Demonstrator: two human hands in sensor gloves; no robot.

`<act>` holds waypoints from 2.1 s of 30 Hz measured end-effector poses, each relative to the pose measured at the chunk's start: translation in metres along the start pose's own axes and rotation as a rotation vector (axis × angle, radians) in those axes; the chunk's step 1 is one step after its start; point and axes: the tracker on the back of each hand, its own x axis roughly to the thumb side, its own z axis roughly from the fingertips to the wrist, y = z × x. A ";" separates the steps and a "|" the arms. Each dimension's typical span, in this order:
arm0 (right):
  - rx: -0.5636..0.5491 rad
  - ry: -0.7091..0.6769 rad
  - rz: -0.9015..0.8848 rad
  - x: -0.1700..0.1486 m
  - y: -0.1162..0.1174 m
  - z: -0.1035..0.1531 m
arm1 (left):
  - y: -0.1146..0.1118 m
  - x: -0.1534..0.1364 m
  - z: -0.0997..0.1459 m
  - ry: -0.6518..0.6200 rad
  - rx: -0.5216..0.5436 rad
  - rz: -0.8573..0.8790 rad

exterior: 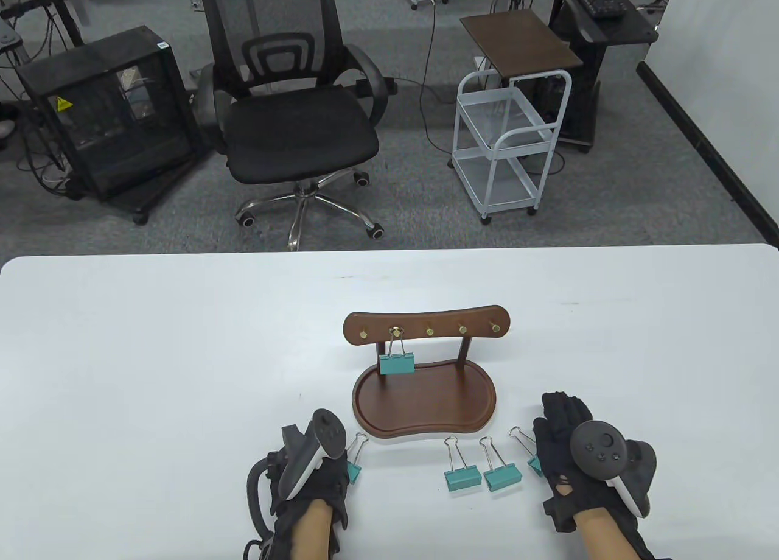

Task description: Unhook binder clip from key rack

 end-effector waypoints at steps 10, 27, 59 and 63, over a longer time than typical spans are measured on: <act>-0.001 -0.001 0.001 0.000 0.000 0.000 | 0.010 -0.002 0.011 -0.041 0.210 0.128; -0.013 0.001 -0.007 0.000 -0.002 -0.001 | 0.026 0.015 0.012 -0.240 0.182 0.950; -0.027 0.004 -0.057 -0.004 -0.006 -0.002 | 0.004 0.066 -0.034 -0.266 -0.031 1.244; -0.027 0.006 -0.059 -0.004 -0.006 -0.002 | 0.001 0.067 -0.035 -0.309 -0.078 1.296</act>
